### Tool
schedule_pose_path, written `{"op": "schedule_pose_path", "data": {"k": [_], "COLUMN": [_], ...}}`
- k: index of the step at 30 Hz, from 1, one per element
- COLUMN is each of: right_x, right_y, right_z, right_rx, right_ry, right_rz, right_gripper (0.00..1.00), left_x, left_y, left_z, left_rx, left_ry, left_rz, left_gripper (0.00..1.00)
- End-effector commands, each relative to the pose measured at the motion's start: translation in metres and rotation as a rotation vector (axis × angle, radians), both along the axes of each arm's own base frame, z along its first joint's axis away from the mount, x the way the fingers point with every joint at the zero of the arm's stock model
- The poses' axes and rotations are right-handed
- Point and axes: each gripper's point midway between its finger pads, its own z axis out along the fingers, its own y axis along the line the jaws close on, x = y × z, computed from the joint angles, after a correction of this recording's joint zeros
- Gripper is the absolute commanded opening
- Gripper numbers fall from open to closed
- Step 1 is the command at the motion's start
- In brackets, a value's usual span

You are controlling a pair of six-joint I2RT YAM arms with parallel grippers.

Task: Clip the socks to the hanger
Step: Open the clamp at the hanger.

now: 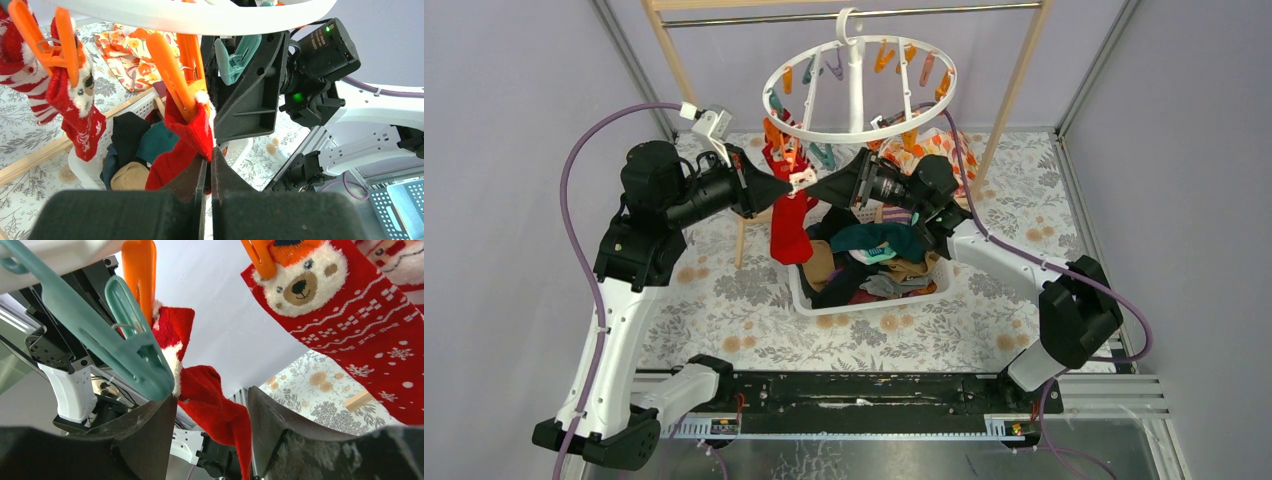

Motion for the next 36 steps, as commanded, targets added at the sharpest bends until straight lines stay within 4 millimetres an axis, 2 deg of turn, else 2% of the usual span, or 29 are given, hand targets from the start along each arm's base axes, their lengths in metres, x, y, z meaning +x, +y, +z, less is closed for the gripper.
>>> {"op": "schedule_pose_path", "data": {"k": [1, 4, 10, 20, 25, 31, 36], "right_x": [-0.001, 0.006, 0.023, 0.048, 0.052, 0.056, 0.056], "right_y": [0.001, 0.003, -0.002, -0.032, -0.041, -0.042, -0.051], "right_z": [0.023, 0.021, 0.001, -0.038, -0.057, -0.068, -0.083], "right_rx": [-0.009, -0.027, -0.086, -0.235, -0.299, -0.325, -0.352], "right_ry": [-0.086, -0.072, -0.023, -0.009, 0.0, 0.012, 0.027], "right_rz": [0.051, 0.041, -0.075, -0.333, -0.388, -0.404, -0.448], "right_gripper": [0.6, 0.59, 0.59, 0.57, 0.57, 0.54, 0.53], "left_x": [-0.005, -0.006, -0.006, -0.007, -0.006, -0.007, -0.008], "left_y": [0.003, 0.003, 0.004, 0.003, 0.002, 0.002, 0.002], "left_z": [0.015, 0.017, 0.017, 0.02, 0.021, 0.023, 0.025], "left_rx": [-0.001, -0.002, 0.0, -0.011, -0.013, -0.02, -0.019], "left_ry": [-0.057, -0.063, -0.062, -0.063, -0.063, -0.062, -0.069], "left_rz": [0.0, 0.002, 0.003, -0.001, -0.001, -0.002, -0.001], "left_gripper": [0.0, 0.0, 0.0, 0.0, 0.0, 0.0, 0.0]}}
